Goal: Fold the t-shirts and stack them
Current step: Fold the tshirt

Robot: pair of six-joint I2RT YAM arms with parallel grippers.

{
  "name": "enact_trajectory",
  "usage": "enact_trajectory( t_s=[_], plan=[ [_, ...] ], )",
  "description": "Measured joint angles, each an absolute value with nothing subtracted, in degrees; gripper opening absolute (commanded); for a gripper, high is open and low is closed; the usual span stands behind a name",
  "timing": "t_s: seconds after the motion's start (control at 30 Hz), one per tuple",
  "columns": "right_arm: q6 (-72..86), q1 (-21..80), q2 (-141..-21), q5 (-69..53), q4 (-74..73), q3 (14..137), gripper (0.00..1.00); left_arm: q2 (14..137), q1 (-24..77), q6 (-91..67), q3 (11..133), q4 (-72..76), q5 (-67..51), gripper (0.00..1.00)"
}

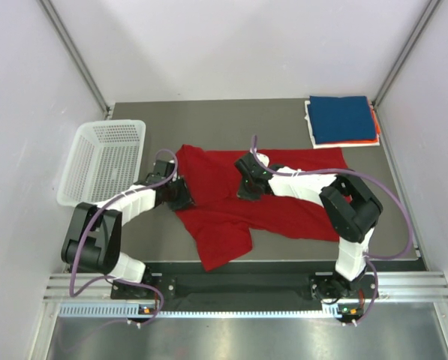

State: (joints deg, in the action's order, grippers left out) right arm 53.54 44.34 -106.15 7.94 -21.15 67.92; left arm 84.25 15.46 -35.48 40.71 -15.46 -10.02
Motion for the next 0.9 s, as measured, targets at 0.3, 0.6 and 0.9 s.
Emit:
enact_trajectory(
  t_s=[0.3, 0.6, 0.9],
  plan=[
    [53.04, 44.34, -106.13, 7.86, -20.58, 67.9, 0.0, 85.56, 15.53, -35.99, 40.75, -12.91, -10.55, 0.1],
    [52.9, 44.34, -106.13, 7.81, -20.58, 67.9, 0.0, 85.89, 15.7, -36.1, 43.75, -15.49, -10.04, 0.0],
    [52.51, 44.34, -105.78, 7.84, -20.6, 67.9, 0.0, 85.73, 16.64, -37.89, 47.68, -19.07, -9.52, 0.0]
  ],
)
